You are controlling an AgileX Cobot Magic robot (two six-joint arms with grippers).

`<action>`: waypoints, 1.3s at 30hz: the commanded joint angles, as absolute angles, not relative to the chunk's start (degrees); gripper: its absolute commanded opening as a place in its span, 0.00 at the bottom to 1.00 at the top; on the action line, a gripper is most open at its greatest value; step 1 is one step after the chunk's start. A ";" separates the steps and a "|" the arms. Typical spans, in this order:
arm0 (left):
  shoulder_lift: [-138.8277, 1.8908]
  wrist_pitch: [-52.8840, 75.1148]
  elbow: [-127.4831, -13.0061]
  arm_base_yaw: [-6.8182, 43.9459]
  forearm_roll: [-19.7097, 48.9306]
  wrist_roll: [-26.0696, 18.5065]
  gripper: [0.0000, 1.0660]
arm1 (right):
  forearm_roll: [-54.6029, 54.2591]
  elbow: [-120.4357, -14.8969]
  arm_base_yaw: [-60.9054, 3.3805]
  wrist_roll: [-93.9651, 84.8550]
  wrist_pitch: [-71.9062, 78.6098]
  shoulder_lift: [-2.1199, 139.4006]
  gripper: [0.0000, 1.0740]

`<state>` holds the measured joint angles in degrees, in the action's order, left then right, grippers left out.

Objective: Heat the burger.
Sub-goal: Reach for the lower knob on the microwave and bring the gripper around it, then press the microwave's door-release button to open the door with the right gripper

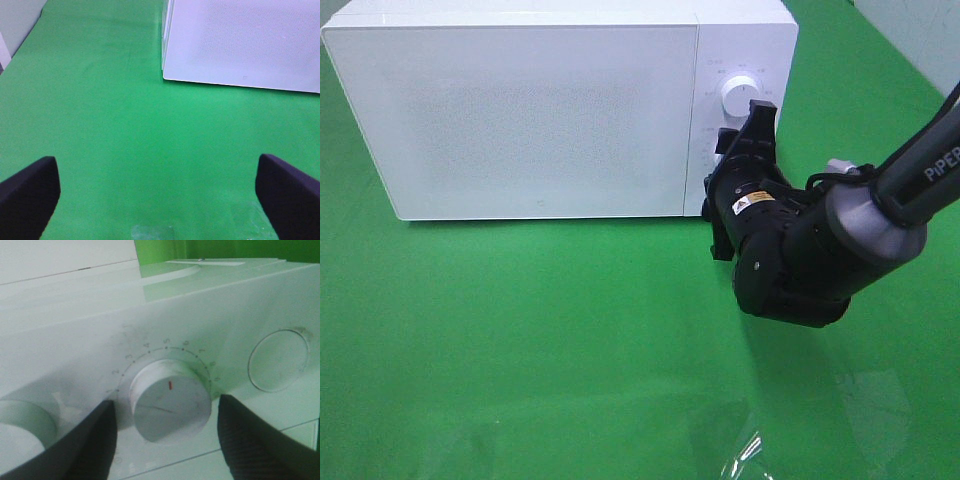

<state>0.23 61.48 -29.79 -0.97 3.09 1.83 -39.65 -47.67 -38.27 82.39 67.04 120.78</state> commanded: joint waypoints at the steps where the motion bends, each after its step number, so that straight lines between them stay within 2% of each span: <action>1: 1.20 61.08 -29.62 -1.09 3.38 1.89 0.93 | -39.76 -49.05 -37.53 79.18 68.41 120.26 0.61; 6: 1.20 61.08 -29.62 -1.09 3.38 1.89 0.93 | -38.50 -47.50 -37.59 75.06 66.98 118.60 0.67; 17: 1.20 61.08 -29.62 -1.09 3.38 1.89 0.93 | -32.37 -42.91 -37.59 59.76 53.17 111.73 0.67; 24: 1.20 61.08 -29.62 -1.09 3.38 1.89 0.93 | -28.99 -41.54 -37.59 43.72 39.25 106.51 0.67; 32: 1.20 61.08 -29.62 -1.09 3.38 1.89 0.93 | -27.33 -41.54 -37.47 27.44 31.11 101.70 0.67; 37: 1.20 61.08 -29.62 -1.09 3.38 1.89 0.93 | -22.23 -41.54 -37.36 18.85 24.01 97.69 0.67; 39: 1.20 61.08 -29.62 -1.09 3.38 1.89 0.93 | -15.76 -41.54 -36.04 17.99 18.16 95.34 0.67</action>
<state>0.23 61.48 -29.79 -0.97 3.09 1.83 -21.72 -41.42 -37.13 20.40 23.61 97.75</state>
